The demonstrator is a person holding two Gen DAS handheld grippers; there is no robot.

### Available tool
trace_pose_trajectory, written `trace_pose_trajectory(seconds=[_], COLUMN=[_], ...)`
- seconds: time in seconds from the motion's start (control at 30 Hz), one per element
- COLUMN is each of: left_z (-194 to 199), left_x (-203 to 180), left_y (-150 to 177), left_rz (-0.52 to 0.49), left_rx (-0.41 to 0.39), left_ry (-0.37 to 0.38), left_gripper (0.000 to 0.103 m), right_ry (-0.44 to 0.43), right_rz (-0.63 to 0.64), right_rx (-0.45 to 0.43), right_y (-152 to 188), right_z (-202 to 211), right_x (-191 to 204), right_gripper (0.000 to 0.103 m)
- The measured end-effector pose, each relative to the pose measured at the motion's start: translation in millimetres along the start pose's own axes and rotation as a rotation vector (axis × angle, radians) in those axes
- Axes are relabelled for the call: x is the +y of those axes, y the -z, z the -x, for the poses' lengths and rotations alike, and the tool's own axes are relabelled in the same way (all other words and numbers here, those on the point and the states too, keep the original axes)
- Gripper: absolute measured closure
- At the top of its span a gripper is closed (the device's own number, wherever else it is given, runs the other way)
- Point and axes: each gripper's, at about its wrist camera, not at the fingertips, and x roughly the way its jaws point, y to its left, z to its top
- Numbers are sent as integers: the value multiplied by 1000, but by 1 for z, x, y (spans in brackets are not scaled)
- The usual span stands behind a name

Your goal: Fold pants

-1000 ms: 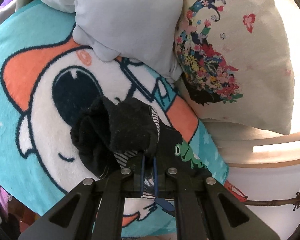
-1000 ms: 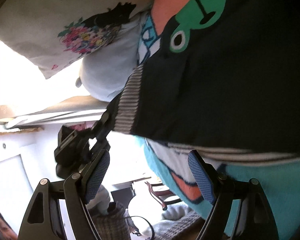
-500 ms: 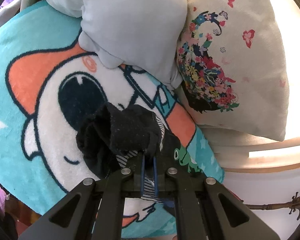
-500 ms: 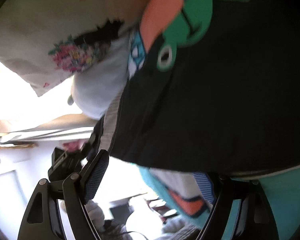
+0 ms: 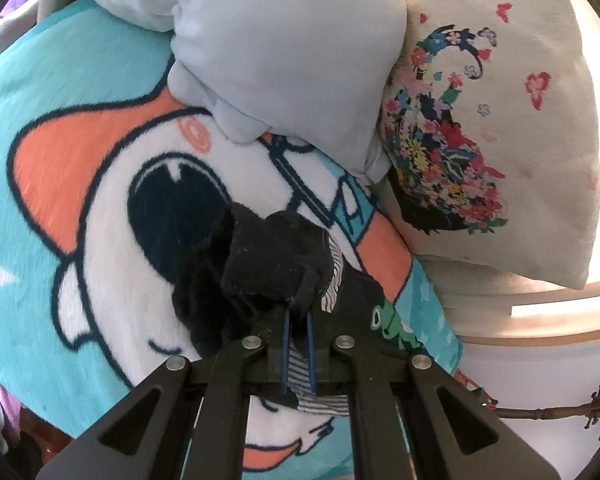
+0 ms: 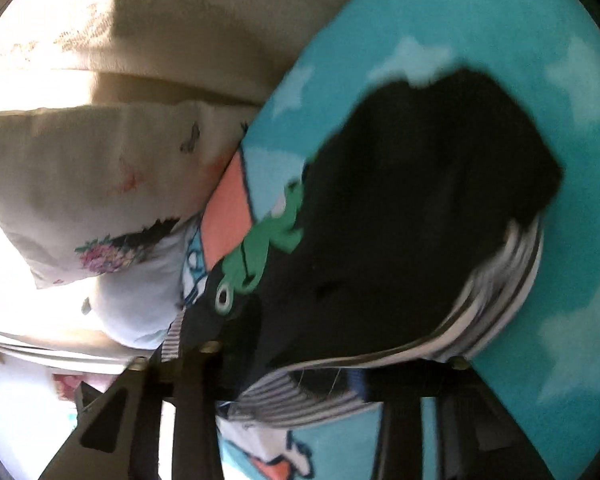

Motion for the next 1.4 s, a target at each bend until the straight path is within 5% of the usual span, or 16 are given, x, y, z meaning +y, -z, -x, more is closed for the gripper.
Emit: trace_pose_trajectory(seconds=[0.43,0.53,0.67,0.9,0.97,1.1,1.23,1.4], left_z=[-57,-68,-61,-36,-27,-6,4,-14], left_x=[-35,-28,-20,3,10,27,31,30], left_y=[-92,-104,-108,-106,-107,-106,-86,-42], left_rz=[-123,-111,-130,-120,-114,-114,-172,-269], left_rx=[-15,40,77,107,100,82,35,73], left_ry=[-89,-50,16,73,93,119,56,-16], left_gripper=[97,96,92,79,67,61,48,48], right_ry=[89,180,185,195,180,219,297,371], right_rz=[156,208,260,150,118,151,191,170], right_rx=[-80,-67,-73,-102,-106,-108,-152,-173], right_y=[-96,-106,-101,-113,-110,-86,-48,-14], right_z=[-45,-60,-54,-30,-17,14,42,59], right_x=[75,86,96,68,58,43,25,-3], right_gripper=[79,70,36,32,32,30,29,29])
